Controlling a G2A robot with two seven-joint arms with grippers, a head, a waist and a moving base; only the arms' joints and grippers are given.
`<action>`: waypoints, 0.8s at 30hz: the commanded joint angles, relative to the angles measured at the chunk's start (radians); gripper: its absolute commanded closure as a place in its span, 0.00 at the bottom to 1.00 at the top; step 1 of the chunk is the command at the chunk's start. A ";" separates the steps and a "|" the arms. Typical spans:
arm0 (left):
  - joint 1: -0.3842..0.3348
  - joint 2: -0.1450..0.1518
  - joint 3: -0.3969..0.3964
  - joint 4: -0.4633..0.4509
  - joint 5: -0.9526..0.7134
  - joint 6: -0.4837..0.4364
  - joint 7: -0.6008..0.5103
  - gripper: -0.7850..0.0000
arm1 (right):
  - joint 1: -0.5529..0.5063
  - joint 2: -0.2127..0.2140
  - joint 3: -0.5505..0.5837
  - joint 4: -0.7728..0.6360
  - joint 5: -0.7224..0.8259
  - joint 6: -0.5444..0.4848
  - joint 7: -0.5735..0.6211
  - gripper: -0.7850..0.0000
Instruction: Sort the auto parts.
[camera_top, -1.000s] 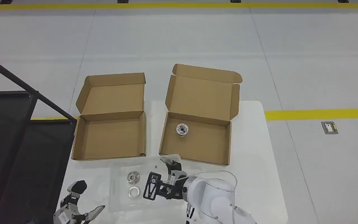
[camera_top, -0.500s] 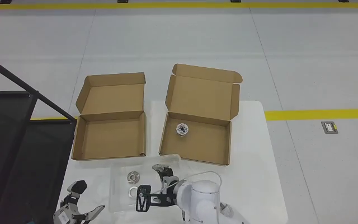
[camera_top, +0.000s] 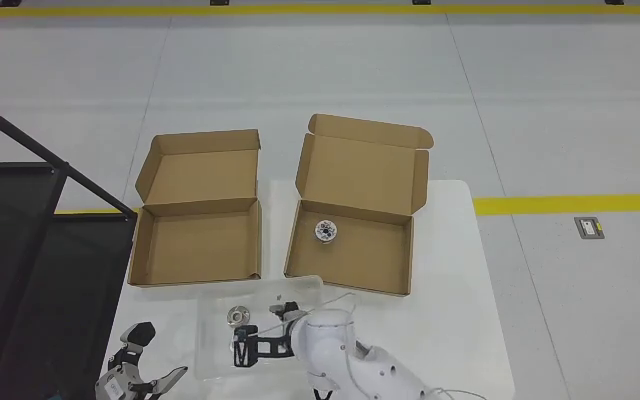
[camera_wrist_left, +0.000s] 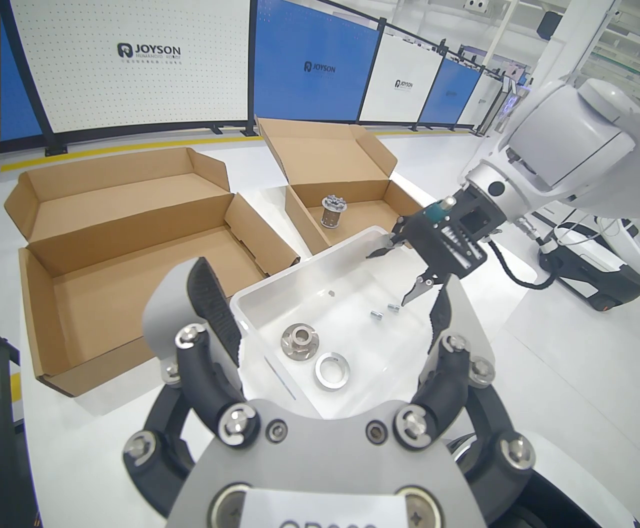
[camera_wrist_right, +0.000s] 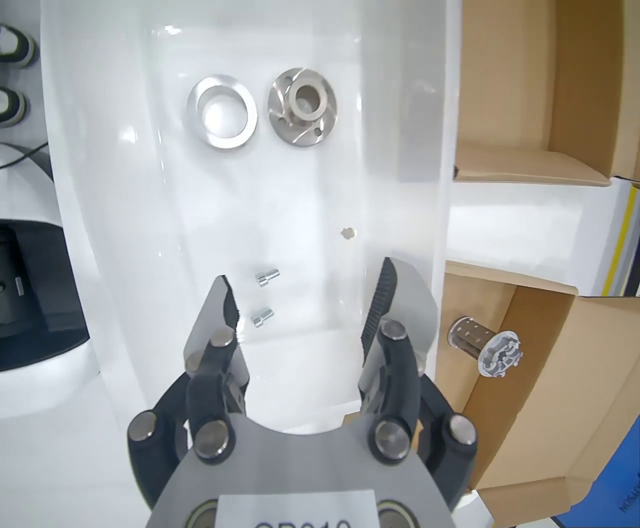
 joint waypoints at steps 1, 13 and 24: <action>0.000 0.000 0.000 0.000 0.000 0.000 0.000 0.00 | 0.013 -0.009 -0.019 0.030 0.012 -0.007 0.028 0.51; 0.000 0.000 0.000 0.000 0.000 0.000 0.000 0.00 | 0.107 -0.079 -0.081 0.269 0.081 0.066 0.103 0.53; 0.000 0.000 0.000 0.000 0.000 0.000 0.000 0.00 | 0.186 -0.148 -0.136 0.449 0.138 0.080 0.077 0.58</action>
